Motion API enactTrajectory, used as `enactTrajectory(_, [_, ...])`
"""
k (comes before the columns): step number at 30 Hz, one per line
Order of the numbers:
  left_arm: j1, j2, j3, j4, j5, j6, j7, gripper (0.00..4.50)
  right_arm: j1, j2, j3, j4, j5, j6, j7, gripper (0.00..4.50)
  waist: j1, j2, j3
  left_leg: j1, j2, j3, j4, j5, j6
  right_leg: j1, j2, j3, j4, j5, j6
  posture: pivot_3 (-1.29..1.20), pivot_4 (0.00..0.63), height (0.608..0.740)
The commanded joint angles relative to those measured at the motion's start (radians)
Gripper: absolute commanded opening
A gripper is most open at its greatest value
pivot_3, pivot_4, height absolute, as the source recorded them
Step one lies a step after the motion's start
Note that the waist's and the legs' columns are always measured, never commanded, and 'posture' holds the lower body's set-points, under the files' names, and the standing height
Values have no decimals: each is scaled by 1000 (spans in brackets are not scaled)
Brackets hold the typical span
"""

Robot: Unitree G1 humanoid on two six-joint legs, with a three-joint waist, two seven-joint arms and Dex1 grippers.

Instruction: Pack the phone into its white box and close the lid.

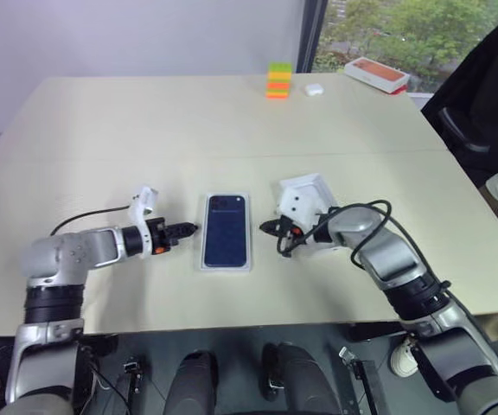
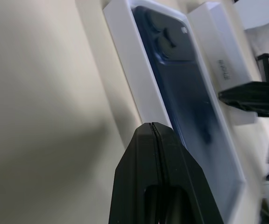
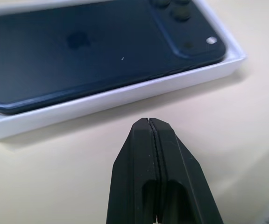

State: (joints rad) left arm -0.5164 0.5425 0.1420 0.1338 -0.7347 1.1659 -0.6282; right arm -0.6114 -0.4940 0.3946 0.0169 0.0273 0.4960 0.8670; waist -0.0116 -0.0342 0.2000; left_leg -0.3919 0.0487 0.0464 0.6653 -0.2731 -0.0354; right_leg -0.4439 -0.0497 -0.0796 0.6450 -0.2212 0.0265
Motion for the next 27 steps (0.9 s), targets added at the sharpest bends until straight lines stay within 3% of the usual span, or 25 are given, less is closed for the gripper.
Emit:
enactTrajectory(1, [-7, -8, -42, -26, 33, -30, -14, 19, -11, 5, 19, 14, -62, -39, -33, 0, -1, 0, 0, 0, 0, 0, 0, 0, 0, 0, 0, 0, 0, 0, 0, 0, 150, 740])
enactTrajectory(10, [14, -26, -71, -61, 33, -14, -50, 19, -5, 16, 4, -17, -47, -18, -2, 0, 2, 0, 0, 0, 0, 0, 0, 0, 0, 0, -1, 0, 0, 0, 0, 0, 150, 740])
enactTrajectory(27, [-21, -153, -154, -70, 79, -27, -39, 19, 84, -148, -70, -78, -35, -14, 90, 0, 26, 0, 0, 1, -1, 0, 2, 0, 0, 2, -1, 0, 0, -1, 1, 0, 150, 740])
